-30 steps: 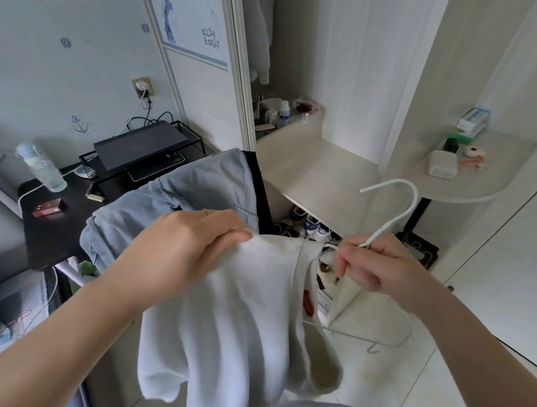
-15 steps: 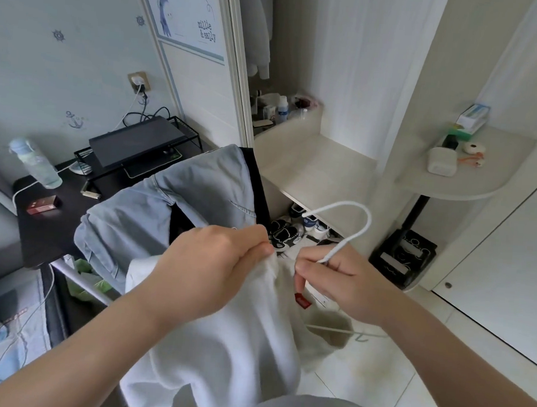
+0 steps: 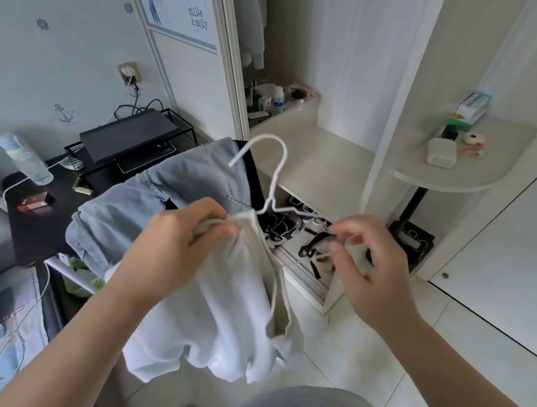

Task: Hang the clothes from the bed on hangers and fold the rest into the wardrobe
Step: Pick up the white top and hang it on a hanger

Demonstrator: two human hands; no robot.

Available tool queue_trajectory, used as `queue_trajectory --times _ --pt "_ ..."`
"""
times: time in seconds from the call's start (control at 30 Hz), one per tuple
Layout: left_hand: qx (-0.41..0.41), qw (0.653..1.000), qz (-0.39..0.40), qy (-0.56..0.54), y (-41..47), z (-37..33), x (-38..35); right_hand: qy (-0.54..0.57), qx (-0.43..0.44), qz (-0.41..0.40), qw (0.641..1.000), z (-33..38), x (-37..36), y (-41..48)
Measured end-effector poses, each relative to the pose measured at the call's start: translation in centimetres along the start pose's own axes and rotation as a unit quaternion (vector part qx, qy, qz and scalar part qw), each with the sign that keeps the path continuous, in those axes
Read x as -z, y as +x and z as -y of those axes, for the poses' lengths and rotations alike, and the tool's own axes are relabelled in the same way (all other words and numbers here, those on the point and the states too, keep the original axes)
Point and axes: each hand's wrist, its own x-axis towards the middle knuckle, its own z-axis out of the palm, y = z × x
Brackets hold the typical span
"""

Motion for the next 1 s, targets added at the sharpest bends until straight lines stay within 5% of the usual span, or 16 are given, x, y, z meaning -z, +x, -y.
queue_trajectory --times 0.1,0.23,0.63,0.73,0.9,1.0 --pt "0.058 0.997 -0.042 -0.04 0.0 -0.1 0.1 0.075 -0.064 0.158 0.982 0.1 -1.7 -1.2" --pt "0.106 0.987 -0.05 -0.113 -0.1 -0.8 -0.6 0.019 -0.139 0.301 0.943 -1.5 -5.6 -2.8" --pt "0.183 0.962 -0.048 -0.197 -1.2 0.1 0.4 -0.236 -0.108 0.294 0.92 -9.8 -5.9 -3.7" --pt "0.185 0.958 -0.039 -0.216 -1.1 0.6 0.4 -0.166 -0.138 0.291 0.932 -10.1 -4.9 -3.2" --pt "0.19 0.953 -0.027 -0.234 -0.6 0.2 -1.0 -0.069 0.005 0.248 0.966 -6.2 -7.4 -2.4" --pt "0.185 0.95 -0.036 -0.248 -0.5 -0.2 -1.3 0.002 -0.053 0.215 0.975 -4.6 -9.2 -2.3"
